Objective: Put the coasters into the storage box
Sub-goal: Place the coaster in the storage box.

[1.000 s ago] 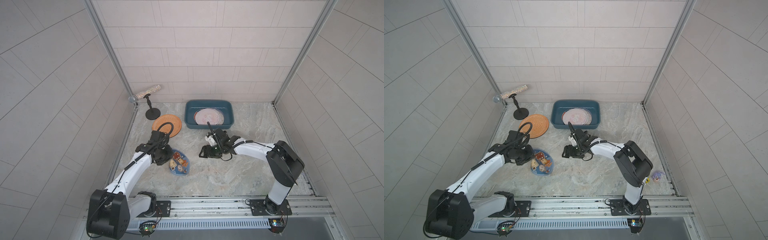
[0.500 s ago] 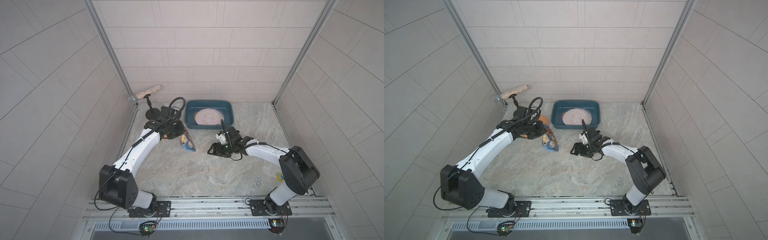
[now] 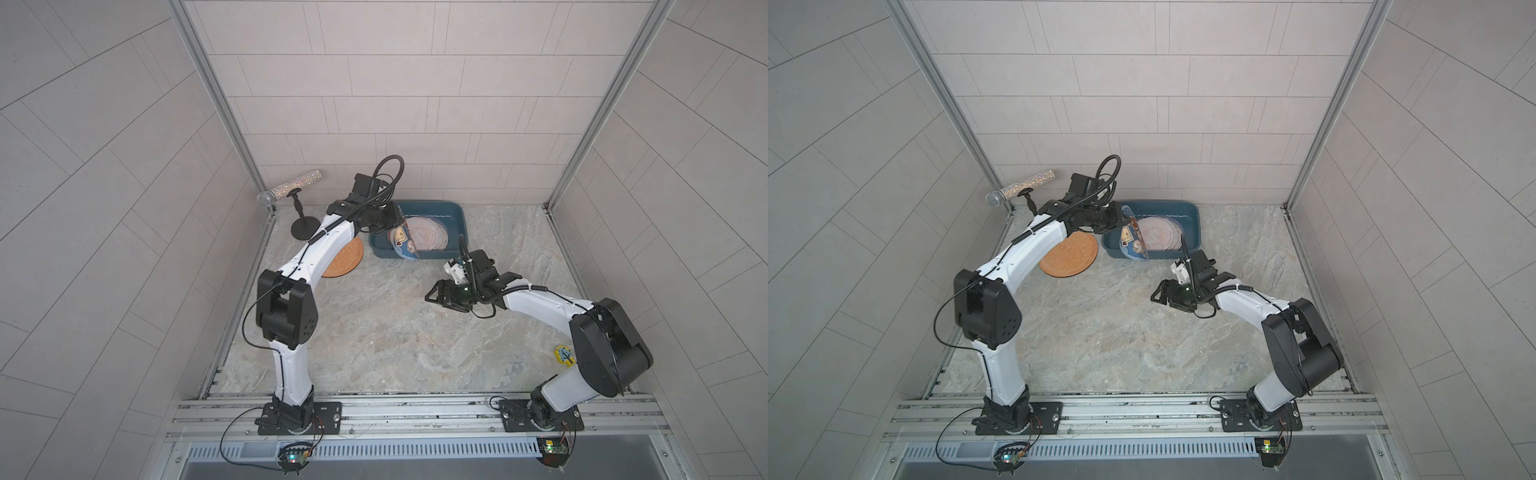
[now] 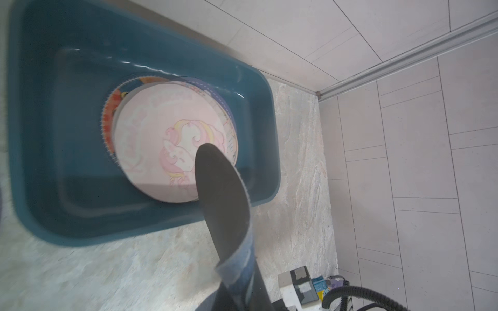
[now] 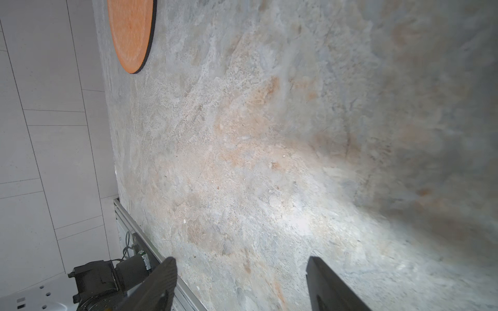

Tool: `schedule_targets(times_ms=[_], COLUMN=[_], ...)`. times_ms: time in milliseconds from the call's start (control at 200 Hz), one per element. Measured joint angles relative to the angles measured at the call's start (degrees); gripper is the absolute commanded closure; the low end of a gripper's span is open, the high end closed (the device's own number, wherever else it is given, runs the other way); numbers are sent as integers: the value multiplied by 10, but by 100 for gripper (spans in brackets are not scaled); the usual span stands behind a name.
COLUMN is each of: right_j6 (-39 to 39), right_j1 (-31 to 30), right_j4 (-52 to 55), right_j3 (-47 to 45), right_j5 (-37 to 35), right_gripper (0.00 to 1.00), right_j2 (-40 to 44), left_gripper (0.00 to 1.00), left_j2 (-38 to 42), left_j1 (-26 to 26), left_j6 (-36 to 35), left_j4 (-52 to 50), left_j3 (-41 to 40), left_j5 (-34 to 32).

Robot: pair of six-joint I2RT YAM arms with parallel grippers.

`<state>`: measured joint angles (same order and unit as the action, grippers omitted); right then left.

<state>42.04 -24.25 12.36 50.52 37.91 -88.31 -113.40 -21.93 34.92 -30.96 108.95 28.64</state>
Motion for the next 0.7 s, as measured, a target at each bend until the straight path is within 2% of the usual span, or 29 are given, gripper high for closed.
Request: schedule_targets(times_ms=[340, 460, 635, 700], right_j6=[0, 0, 0, 0], right_j1=[19, 19, 21, 22], right_j4=[-2, -2, -2, -2], right_j3=[-4, -4, -4, -4], right_j5=[5, 6, 7, 7], right_gripper=[21, 21, 21, 21], right_j2=[0, -1, -1, -1], left_gripper=[100, 100, 99, 95], left_j2=[-217, -303, -345, -344], left_j1=[-30, -32, -25, -20], left_j6=[34, 47, 36, 26], left_j4=[132, 145, 108, 86], left_j3=[189, 269, 284, 284], left_j5=[54, 61, 40, 26])
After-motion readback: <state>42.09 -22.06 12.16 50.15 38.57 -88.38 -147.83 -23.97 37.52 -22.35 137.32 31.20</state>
